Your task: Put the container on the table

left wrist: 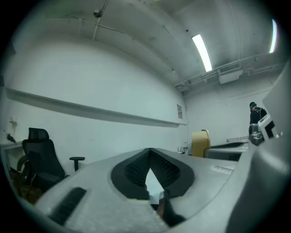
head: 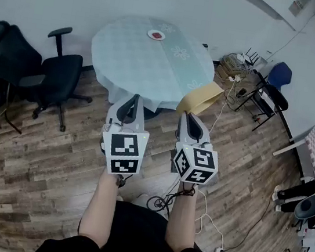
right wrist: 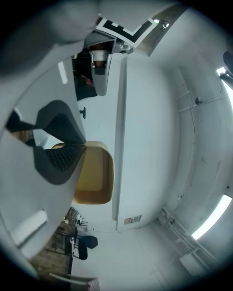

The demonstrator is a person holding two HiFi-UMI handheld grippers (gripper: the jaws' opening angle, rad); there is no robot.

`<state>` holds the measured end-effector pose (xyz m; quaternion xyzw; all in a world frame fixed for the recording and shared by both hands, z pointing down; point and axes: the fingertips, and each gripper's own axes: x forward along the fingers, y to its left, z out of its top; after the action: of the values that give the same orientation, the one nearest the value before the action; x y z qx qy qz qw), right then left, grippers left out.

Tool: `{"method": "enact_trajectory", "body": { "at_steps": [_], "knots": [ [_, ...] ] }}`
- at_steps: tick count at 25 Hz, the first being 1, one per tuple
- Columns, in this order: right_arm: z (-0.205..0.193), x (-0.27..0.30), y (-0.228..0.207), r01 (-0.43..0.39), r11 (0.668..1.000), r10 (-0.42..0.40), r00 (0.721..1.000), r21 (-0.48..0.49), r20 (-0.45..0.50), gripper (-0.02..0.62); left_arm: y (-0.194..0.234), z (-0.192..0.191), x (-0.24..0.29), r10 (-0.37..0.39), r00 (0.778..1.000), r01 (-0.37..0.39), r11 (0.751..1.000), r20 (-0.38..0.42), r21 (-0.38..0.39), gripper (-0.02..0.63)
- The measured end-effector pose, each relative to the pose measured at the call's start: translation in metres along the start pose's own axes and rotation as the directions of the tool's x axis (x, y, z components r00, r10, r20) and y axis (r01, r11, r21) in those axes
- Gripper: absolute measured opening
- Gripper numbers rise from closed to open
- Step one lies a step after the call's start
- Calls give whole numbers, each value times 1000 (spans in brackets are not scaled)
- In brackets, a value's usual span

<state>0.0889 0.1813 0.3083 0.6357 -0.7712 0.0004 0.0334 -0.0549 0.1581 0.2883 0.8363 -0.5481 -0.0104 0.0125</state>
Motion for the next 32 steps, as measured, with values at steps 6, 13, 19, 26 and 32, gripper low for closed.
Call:
{"method": "enact_trajectory", "body": {
  "at_steps": [6, 13, 19, 26, 32],
  "knots": [
    [-2, 0, 10, 6, 1000, -6, 1000, 18, 8, 18, 10, -6, -3, -7, 1000, 7, 1000, -13, 0, 2],
    [5, -8, -2, 58, 998, -59, 998, 30, 28, 20, 21, -7, -3, -7, 1000, 7, 1000, -11, -15, 2],
    [18, 0, -4, 61, 998, -62, 997, 20, 53, 20, 32, 4, -1, 5, 1000, -5, 1000, 11, -6, 2],
    [23, 17, -5, 63, 998, -63, 994, 0, 92, 20, 54, 5, 15, 27, 999, -28, 1000, 27, 15, 2],
    [12, 45, -36, 96, 994, -100, 988, 44, 115, 20, 53, -4, 56, -3, 1000, 2, 999, 30, 47, 2]
  ]
}}
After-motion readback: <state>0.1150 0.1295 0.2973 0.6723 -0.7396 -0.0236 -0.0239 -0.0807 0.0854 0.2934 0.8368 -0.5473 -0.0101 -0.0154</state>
